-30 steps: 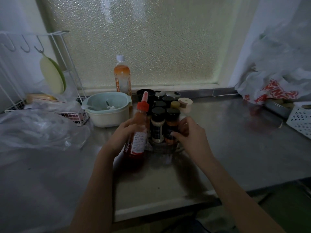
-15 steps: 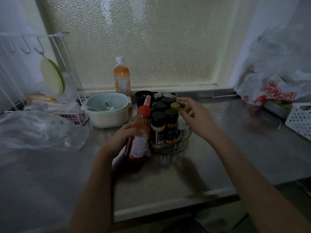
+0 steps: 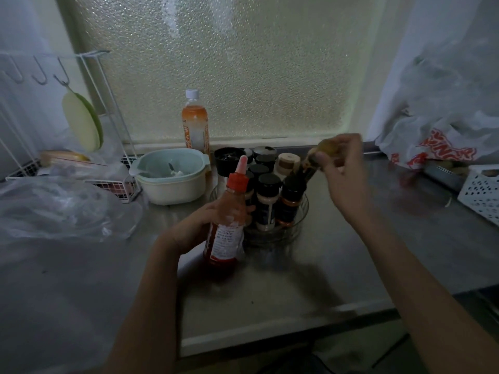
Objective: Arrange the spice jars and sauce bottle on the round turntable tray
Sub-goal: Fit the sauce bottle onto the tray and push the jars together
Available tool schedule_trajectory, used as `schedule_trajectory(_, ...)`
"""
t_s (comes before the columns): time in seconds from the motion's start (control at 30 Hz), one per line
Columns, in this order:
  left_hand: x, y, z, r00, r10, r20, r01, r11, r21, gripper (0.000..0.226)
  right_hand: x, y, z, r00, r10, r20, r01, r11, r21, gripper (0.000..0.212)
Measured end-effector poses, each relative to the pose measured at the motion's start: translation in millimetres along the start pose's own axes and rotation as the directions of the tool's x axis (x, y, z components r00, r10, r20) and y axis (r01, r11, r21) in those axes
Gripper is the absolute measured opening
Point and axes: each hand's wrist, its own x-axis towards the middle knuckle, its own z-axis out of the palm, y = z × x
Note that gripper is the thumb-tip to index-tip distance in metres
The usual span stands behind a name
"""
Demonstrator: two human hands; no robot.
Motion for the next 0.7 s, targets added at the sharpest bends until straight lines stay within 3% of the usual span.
schedule_trajectory(0.23,3,-1,-2,1.0,-0.015,0.008,0.015,1.0,0.01,0.064,-46,-39,-32,0.977,-0.072,-0.202,0.113,0.973,0.203,0.023)
schedule_trajectory(0.33,2,1,0,1.0,-0.011,0.021,0.011,1.0,0.024,0.054,-69,-39,-24,0.974,-0.027,-0.225,0.084,0.966,0.244,0.025)
schedule_trajectory(0.53,-3,6,6,0.998,-0.026,0.057,0.026,1.0,0.006,0.06,-90,-25,15,0.967,0.069,-0.244,-0.016,0.977,0.213,0.022)
schedule_trajectory(0.7,-3,8,11,0.997,-0.042,0.064,0.041,0.999,0.019,0.061,-64,-16,0,0.953,0.08,-0.293,-0.058,0.995,0.086,0.019)
